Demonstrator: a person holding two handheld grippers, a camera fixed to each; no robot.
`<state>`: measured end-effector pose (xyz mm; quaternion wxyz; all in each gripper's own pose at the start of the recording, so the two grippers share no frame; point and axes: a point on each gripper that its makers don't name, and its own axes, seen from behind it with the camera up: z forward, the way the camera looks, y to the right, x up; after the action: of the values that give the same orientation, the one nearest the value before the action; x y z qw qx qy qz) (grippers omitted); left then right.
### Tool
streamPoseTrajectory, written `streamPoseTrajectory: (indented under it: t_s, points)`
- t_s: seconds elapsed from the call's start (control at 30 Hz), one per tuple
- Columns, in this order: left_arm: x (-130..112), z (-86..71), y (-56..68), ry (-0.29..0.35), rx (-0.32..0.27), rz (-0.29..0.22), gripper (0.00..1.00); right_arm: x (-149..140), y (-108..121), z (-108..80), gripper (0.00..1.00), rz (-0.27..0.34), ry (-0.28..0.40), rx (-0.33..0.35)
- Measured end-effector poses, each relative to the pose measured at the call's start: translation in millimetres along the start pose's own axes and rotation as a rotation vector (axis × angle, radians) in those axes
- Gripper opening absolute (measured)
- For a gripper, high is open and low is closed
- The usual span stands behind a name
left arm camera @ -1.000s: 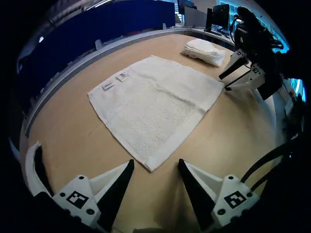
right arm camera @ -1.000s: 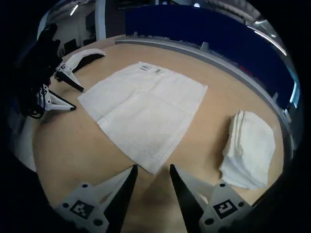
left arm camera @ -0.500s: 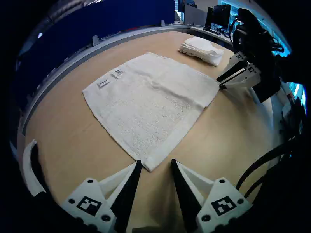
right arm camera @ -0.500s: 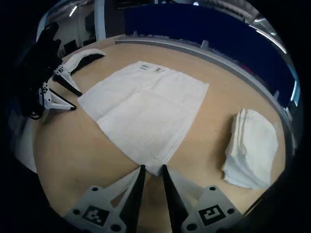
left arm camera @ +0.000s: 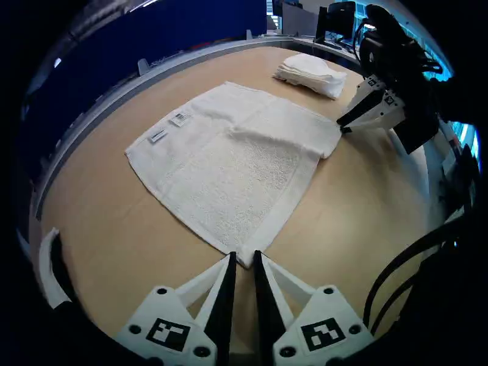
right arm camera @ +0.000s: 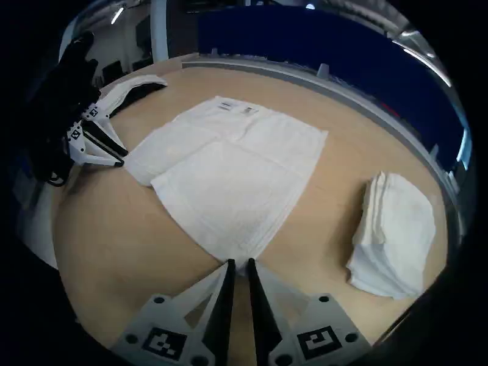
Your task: Fold towel
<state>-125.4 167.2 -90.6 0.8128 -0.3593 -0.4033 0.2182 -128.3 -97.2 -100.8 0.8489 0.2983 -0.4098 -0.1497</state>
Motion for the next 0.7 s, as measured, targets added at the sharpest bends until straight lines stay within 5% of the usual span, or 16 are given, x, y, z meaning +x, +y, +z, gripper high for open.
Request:
streamPoseTrajectory:
  t_s: [0.2,0.7]
  points:
    - [-2,0.0,-16.1,-0.004,0.069,0.036,0.08,1,2,-0.8,0.11,0.001,0.002,0.000]
    - [-2,-5.6,-17.1,-0.001,0.040,0.000,0.06,11,5,-7.0,0.09,0.010,0.035,-0.001]
